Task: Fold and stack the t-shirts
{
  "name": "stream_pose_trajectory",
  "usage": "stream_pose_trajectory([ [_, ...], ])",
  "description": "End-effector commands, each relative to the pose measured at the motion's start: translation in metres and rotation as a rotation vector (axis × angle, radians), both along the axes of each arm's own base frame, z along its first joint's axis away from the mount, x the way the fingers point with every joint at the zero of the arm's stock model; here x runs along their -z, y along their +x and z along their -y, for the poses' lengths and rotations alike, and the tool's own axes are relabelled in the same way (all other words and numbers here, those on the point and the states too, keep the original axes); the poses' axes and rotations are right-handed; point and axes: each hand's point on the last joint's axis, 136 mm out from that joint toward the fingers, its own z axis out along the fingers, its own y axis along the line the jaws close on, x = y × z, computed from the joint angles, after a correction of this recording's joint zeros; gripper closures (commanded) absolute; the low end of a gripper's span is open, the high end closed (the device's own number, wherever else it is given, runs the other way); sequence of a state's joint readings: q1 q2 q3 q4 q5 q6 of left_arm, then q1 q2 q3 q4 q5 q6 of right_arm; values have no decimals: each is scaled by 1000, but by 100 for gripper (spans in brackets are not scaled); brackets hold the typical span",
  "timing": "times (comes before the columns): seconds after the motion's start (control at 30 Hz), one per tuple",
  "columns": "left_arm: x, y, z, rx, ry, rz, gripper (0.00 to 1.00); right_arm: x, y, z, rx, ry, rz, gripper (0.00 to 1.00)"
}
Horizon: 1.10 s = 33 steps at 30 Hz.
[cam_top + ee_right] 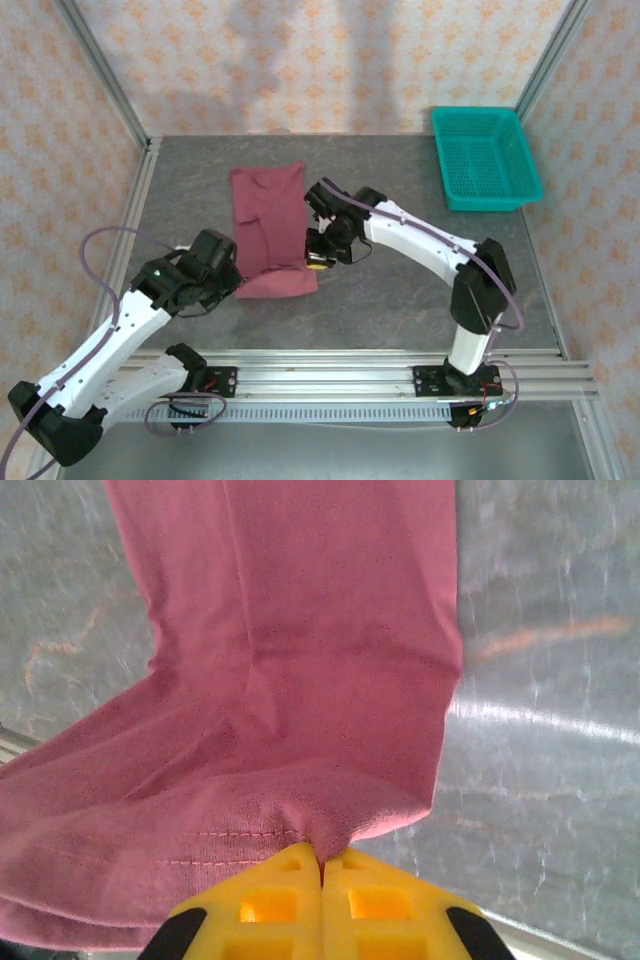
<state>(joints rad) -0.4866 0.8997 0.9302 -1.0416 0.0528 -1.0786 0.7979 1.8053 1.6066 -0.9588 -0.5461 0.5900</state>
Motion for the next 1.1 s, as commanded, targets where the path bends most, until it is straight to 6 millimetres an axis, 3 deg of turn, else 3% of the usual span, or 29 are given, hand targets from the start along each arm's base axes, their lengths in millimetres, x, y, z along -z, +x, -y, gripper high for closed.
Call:
stream_pose_trajectory([
  [0.0,-18,16,-4,62,13,44,99,-6,17,8,-35,-52,30,100],
  [0.33,-15,52,-14,64,26,31,99,0,64,2,-38,-91,53,100],
  [0.9,3,106,-26,82,23,-21,100,15,115,1,-27,-154,60,100],
  [1.07,12,120,-33,83,25,-39,100,28,126,1,-21,-161,41,100],
])
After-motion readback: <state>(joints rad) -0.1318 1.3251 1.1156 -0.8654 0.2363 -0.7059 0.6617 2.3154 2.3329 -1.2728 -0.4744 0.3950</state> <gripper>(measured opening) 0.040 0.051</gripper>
